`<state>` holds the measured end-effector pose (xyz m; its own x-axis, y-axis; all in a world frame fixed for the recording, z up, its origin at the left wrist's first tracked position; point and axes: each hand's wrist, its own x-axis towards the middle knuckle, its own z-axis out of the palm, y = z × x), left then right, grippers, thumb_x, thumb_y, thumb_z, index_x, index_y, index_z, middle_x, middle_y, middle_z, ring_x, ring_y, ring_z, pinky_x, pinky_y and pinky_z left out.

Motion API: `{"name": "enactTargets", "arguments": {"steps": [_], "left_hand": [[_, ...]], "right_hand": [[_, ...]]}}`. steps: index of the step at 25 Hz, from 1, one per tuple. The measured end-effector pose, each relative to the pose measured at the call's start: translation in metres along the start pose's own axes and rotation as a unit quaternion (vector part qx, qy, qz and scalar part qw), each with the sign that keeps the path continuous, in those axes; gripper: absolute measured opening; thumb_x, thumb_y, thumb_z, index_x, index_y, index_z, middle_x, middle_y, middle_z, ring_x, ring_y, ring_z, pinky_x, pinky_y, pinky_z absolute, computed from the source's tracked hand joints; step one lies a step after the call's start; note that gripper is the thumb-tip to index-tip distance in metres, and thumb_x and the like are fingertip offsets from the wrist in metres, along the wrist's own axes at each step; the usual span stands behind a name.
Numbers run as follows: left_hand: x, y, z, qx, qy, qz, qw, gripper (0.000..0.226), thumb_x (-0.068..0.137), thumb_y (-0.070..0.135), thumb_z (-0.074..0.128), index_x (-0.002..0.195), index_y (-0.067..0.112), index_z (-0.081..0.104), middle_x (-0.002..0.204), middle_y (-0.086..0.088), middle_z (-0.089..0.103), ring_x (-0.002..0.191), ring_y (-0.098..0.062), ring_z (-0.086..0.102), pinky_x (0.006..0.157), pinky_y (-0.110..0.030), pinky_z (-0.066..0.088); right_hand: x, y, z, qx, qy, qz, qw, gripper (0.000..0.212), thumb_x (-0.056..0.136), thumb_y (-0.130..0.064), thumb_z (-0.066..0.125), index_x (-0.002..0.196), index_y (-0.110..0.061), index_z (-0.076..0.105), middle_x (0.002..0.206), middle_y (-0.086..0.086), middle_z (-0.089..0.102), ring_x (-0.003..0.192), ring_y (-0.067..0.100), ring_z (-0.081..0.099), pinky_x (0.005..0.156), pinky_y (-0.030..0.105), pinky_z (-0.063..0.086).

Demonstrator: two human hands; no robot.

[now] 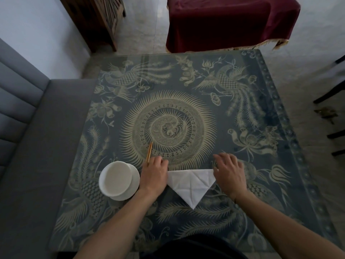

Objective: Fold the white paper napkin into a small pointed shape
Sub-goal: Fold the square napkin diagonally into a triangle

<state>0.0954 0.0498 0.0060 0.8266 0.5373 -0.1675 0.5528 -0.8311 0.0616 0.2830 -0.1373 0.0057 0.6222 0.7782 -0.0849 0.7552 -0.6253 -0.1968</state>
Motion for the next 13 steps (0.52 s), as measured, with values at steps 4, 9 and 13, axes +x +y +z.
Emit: {"name": "enactTargets", "arguments": {"steps": [4, 9, 13], "left_hand": [[-0.028, 0.043, 0.018, -0.082, -0.029, 0.136, 0.987, 0.058, 0.102, 0.036, 0.019, 0.152, 0.007, 0.025, 0.159, -0.012, 0.025, 0.147, -0.030, 0.018, 0.119, -0.046, 0.017], [-0.045, 0.059, 0.039, -0.057, -0.122, 0.148, 0.980, 0.070, 0.092, 0.042, 0.001, 0.152, 0.010, -0.016, 0.161, -0.006, -0.021, 0.143, -0.015, -0.030, 0.116, -0.036, -0.016], [-0.042, 0.054, 0.044, -0.040, -0.126, 0.127, 0.983, 0.068, 0.093, 0.045, -0.005, 0.148, 0.009, -0.021, 0.159, -0.009, -0.025, 0.143, -0.019, -0.030, 0.116, -0.038, -0.014]], "right_hand": [[-0.037, -0.034, 0.023, -0.013, -0.005, -0.122, 0.992, 0.056, 0.095, -0.030, 0.043, 0.145, -0.004, 0.040, 0.150, 0.015, 0.041, 0.141, 0.032, 0.034, 0.114, 0.054, 0.027], [-0.057, -0.042, 0.043, -0.049, -0.065, -0.173, 0.982, 0.070, 0.090, -0.037, 0.037, 0.147, 0.000, 0.023, 0.153, 0.023, 0.031, 0.142, 0.039, 0.028, 0.108, 0.054, 0.017], [-0.052, -0.031, 0.047, -0.042, -0.100, -0.131, 0.985, 0.070, 0.096, -0.051, 0.026, 0.151, -0.007, 0.027, 0.159, 0.012, 0.018, 0.146, 0.033, 0.016, 0.111, 0.053, 0.008]]}}
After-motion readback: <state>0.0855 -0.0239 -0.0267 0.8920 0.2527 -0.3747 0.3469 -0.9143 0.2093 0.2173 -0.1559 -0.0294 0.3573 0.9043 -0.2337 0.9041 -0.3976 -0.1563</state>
